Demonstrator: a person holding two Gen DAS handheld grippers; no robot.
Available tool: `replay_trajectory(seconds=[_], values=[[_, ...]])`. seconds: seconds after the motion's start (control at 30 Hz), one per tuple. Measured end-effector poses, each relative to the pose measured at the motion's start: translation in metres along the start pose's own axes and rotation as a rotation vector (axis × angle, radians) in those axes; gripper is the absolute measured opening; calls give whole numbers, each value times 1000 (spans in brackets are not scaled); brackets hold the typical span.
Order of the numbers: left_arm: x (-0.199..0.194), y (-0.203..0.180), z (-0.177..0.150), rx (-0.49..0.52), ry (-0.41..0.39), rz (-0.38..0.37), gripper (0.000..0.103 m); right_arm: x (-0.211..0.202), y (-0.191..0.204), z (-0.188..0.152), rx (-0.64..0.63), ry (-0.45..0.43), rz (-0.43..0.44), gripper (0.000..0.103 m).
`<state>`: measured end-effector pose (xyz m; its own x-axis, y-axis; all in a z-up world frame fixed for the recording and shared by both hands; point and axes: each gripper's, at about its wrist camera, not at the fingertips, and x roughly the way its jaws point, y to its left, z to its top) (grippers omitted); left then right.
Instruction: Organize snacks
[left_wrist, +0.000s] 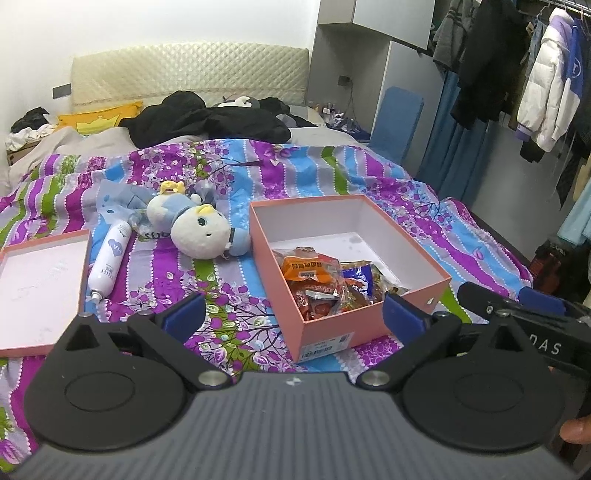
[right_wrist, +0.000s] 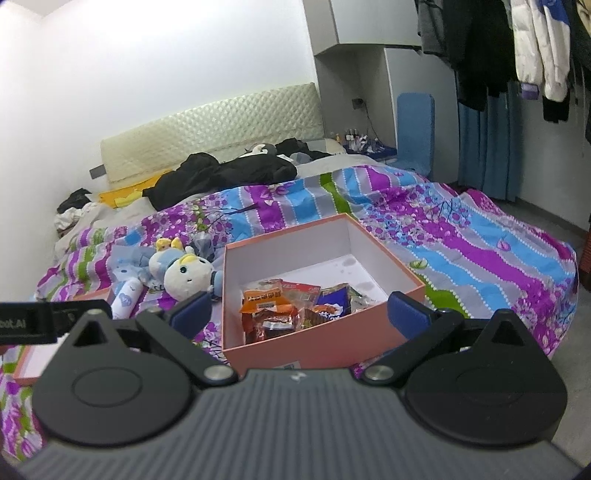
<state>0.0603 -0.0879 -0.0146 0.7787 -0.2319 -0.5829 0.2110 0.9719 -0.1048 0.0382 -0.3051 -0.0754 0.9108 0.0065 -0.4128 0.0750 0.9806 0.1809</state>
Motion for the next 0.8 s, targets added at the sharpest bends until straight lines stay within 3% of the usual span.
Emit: replay_trajectory(seconds=[0.8], values=[[-3,10,8,-37,-12,-7,103,-5,2,13,-1,-29,5,103]])
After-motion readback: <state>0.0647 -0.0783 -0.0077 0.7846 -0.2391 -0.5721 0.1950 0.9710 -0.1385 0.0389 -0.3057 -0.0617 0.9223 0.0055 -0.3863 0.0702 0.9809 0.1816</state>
